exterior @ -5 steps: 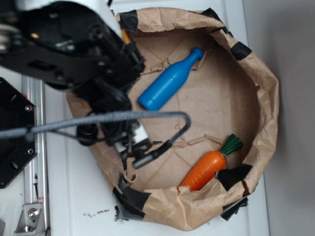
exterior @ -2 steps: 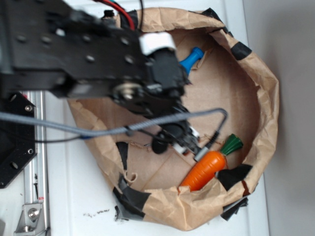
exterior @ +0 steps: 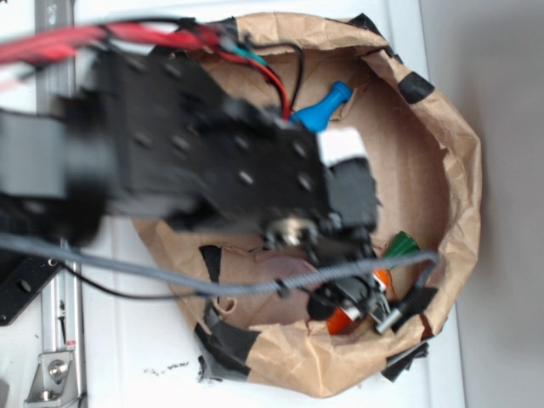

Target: Grab the carrot.

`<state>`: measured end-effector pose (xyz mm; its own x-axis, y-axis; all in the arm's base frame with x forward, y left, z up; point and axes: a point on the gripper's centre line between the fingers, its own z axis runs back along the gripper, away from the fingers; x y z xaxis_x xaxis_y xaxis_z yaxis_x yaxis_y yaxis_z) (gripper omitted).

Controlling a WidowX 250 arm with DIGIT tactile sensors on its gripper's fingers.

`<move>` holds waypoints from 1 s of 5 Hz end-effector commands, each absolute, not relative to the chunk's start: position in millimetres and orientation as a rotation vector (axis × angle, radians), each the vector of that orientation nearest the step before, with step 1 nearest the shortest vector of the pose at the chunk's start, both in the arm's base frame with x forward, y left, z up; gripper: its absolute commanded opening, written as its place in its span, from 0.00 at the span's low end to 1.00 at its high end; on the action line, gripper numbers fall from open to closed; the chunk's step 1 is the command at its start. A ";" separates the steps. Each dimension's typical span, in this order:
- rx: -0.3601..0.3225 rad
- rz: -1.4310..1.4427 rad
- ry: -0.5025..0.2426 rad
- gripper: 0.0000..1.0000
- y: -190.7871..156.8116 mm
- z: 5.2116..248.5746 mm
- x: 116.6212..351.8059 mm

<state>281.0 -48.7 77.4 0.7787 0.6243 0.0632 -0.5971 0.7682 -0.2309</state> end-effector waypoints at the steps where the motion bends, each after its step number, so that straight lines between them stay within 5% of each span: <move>1: -0.193 0.635 -0.142 1.00 -63.7 52.1 301.7; 3: -0.161 0.578 -0.123 1.00 -75.6 30.6 301.1; 4: -0.146 0.539 -0.099 0.41 -73.6 21.3 298.2; 5: -0.086 0.457 -0.106 0.00 -59.9 39.4 291.9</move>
